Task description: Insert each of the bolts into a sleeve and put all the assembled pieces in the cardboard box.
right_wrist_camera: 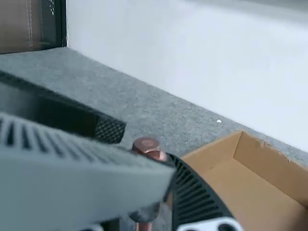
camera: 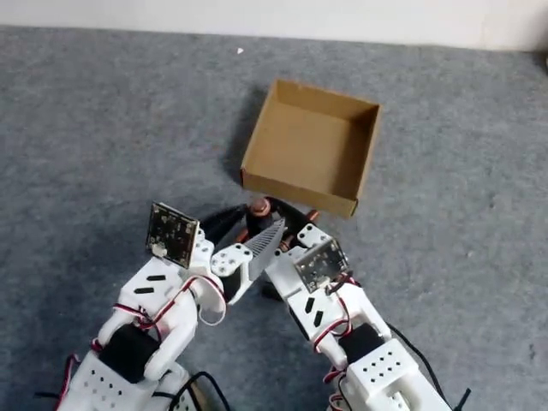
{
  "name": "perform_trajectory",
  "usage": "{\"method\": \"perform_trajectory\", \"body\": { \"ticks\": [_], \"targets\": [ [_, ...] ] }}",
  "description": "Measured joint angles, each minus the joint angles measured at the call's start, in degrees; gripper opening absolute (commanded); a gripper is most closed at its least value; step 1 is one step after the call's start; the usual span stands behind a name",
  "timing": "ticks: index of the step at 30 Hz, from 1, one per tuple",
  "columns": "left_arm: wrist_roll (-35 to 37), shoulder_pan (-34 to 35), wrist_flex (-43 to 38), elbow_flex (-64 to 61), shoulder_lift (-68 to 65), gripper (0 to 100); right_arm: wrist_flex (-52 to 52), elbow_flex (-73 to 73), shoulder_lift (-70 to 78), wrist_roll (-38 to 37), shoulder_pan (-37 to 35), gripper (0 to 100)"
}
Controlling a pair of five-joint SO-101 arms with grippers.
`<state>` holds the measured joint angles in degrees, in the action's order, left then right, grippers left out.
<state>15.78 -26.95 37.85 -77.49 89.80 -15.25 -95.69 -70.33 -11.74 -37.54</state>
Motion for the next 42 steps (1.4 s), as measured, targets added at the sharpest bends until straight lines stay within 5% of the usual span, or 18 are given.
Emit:
{"method": "perform_trajectory", "body": {
  "ticks": [10,15,23,29,42],
  "targets": [
    [-0.26,4.04,5.27,3.43,0.79,21,1.58,0.00,0.00,0.00,1.76,0.3],
    [-0.26,11.43,5.27,3.52,0.79,0,15.21,0.09,0.00,4.66,6.59,0.3],
    [-0.26,23.03,5.27,-0.70,0.88,1,44.22,14.33,0.09,13.01,16.70,0.3],
    [-0.26,29.89,5.27,-7.12,0.79,1,50.29,26.20,0.44,13.27,17.32,0.3],
    [-0.26,32.70,0.70,-14.51,0.79,1,50.29,60.84,43.08,13.27,17.76,0.4]
  ]
}}
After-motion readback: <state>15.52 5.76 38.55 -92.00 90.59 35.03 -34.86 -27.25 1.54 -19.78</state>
